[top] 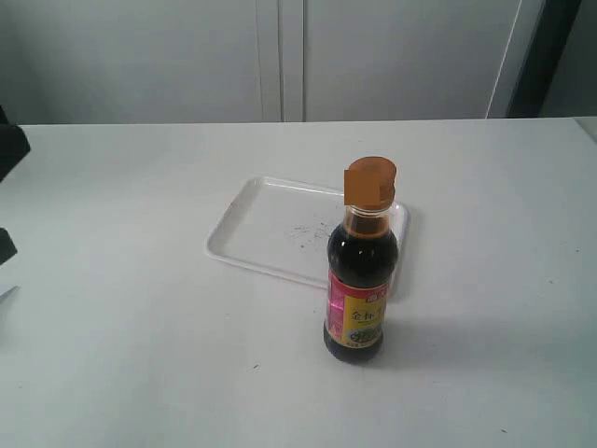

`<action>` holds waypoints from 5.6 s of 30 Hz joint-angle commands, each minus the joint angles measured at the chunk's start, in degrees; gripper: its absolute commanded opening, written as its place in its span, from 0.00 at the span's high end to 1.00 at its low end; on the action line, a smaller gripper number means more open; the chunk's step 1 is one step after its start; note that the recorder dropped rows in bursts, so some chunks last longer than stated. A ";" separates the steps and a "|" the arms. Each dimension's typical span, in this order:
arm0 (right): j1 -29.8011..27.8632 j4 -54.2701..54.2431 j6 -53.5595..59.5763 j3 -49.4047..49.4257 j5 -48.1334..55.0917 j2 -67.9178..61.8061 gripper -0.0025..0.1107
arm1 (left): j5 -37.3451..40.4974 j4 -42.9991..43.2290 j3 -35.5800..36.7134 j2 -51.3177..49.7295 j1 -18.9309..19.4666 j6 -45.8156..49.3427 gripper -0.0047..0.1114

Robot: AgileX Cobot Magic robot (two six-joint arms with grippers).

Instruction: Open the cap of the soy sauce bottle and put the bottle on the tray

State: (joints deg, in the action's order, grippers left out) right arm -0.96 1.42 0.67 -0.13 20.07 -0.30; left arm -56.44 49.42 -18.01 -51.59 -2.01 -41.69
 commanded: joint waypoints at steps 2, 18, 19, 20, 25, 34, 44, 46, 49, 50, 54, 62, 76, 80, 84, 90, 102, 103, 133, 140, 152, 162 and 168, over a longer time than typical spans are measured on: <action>-0.19 0.06 -0.21 0.13 -0.07 0.30 0.98 | -8.41 5.31 -1.38 -5.51 0.04 -1.15 0.96; -0.19 0.06 -0.21 0.13 -0.07 0.30 0.98 | -10.86 5.47 -5.85 -17.29 -14.40 2.94 0.96; -0.19 0.06 -0.21 0.13 -0.07 0.30 0.98 | -11.05 5.47 -6.24 -18.20 -15.44 2.94 0.96; -0.19 0.06 -0.21 0.13 -0.07 0.30 0.98 | -11.18 5.47 -6.70 -18.87 -16.42 2.94 0.96; -0.19 0.06 -0.21 0.13 -0.07 0.30 0.98 | -11.51 6.24 -9.08 -23.20 -19.00 3.06 0.84; -0.19 0.06 -0.21 0.13 -0.07 0.30 0.98 | -13.52 8.51 -10.81 -29.04 -20.37 2.52 0.23; -0.19 0.06 -0.21 0.13 -0.07 0.30 0.98 | -13.52 8.00 -13.58 -33.92 -26.74 5.75 0.12; -0.19 0.06 -0.21 0.13 -0.07 0.30 0.98 | -13.52 7.62 -14.25 -34.79 -27.35 5.75 0.12; -0.19 0.06 -0.21 0.13 -0.07 0.30 0.98 | -13.52 7.22 -15.36 -36.13 -27.45 5.53 0.12; -0.19 0.06 -0.21 0.13 -0.07 0.30 0.98 | -13.52 6.86 -15.62 -36.63 -27.45 5.53 0.12; -0.19 0.06 -0.21 0.13 -0.07 0.30 0.98 | -13.52 6.79 -17.46 -38.38 -27.93 3.26 0.12; -0.19 0.06 -0.21 0.13 -0.07 0.30 0.98 | -13.52 5.40 -23.00 -39.81 -31.42 0.26 0.12; -0.19 0.06 -0.21 0.13 -0.07 0.30 0.98 | -13.52 5.87 -27.37 -39.81 -33.57 -0.73 0.12; -0.19 0.06 -0.21 0.13 -0.07 0.30 0.98 | -13.52 5.13 -27.37 -39.81 -35.82 1.45 0.12; -0.19 0.06 -0.21 0.13 -0.07 0.30 0.98 | -13.52 3.62 -27.37 -41.10 -36.42 2.72 0.12; -0.19 0.06 -0.21 0.13 -0.07 0.30 0.98 | -13.52 3.47 -29.16 -45.93 -36.42 2.76 0.12; -0.19 0.06 -0.21 0.13 -0.07 0.30 0.98 | -13.52 3.32 -32.05 -52.28 -38.75 4.22 0.12; -0.19 0.06 -0.21 0.13 -0.07 0.30 0.98 | -13.52 3.32 -32.05 -52.56 -38.75 4.34 0.12; -0.19 0.06 -0.21 0.13 -0.07 0.30 0.98 | -13.52 -1.01 -34.21 -62.78 -38.75 12.39 0.13; -0.19 0.06 -0.21 0.13 -0.07 0.30 0.98 | -13.52 -1.04 -34.73 -63.75 -38.75 11.71 0.13; -0.19 0.06 -0.21 0.13 -0.07 0.30 0.98 | -13.52 0.88 -34.73 -65.88 -38.75 13.69 0.74; -0.19 0.06 -0.21 0.13 -0.07 0.30 0.98 | -13.52 1.11 -34.73 -65.88 -38.75 14.97 0.96; -0.19 2.04 0.85 0.13 -2.18 0.30 0.98 | -13.52 1.23 -34.73 -65.88 -38.75 14.97 0.96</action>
State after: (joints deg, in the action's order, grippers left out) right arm -0.96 2.33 0.75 -0.13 19.96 -0.30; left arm -70.21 49.48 -52.73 -117.18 -40.60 -27.75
